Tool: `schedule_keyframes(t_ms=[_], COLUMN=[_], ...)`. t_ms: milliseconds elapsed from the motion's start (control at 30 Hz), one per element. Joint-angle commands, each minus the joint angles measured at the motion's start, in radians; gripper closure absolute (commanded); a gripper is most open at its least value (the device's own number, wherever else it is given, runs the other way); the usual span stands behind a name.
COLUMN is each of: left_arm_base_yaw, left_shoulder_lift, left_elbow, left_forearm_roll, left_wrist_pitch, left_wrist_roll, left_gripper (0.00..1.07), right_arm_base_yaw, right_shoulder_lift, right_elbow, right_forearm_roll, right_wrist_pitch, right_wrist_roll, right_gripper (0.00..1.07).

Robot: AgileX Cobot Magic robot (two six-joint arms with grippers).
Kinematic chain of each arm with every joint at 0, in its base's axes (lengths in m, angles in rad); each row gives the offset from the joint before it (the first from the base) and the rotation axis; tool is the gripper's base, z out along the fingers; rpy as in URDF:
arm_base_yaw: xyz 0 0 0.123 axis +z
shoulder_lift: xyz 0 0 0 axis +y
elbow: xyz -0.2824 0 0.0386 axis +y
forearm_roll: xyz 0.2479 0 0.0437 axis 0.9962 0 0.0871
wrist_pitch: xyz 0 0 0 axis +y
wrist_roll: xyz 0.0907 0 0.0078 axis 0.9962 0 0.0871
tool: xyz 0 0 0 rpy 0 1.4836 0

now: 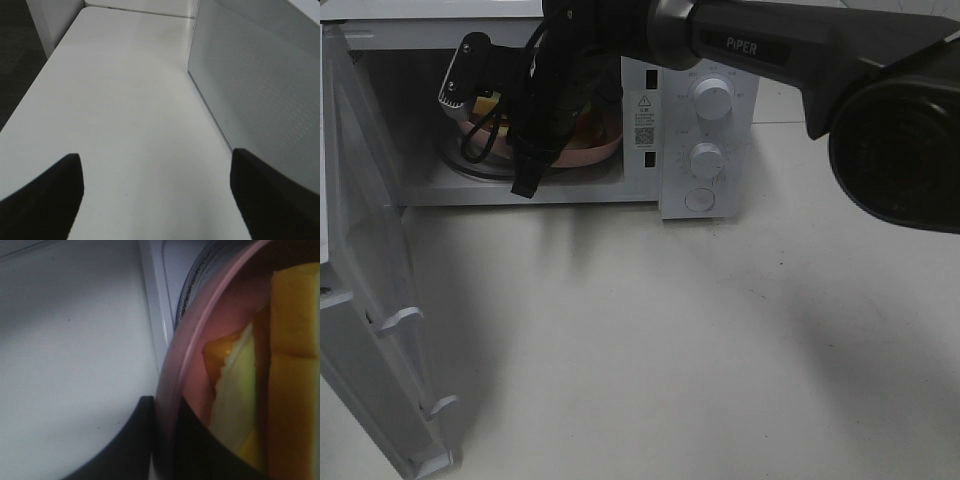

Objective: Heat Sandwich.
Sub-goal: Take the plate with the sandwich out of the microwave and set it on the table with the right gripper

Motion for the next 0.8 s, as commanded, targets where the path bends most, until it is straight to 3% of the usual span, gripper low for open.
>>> schedule_keyframes(t_ms=[33, 367, 800], left_arm_base_yaw=[0.001, 0.001, 0.001], left_shoulder_lift=[-0.017, -0.017, -0.017], left_elbow=[0.002, 0.002, 0.002], left_forearm_roll=[-0.003, -0.003, -0.003], left_wrist_pitch=[-0.006, -0.006, -0.006], left_wrist_roll=[0.0, 0.0, 0.0], left_gripper=[0.3, 0.3, 0.3], right_arm_base_yaw=[-0.002, 0.034, 0.07], right_shoulder_lift=[-0.067, -0.194, -0.221], right_elbow=[0.071, 0.309, 0.35], right_forearm_roll=[-0.071, -0.132, -0.225], right_wrist_pitch=[-0.033, -0.207, -0.194], right_wrist_roll=[0.031, 0.026, 0.008], right_gripper=[1.07, 1.07, 1.07])
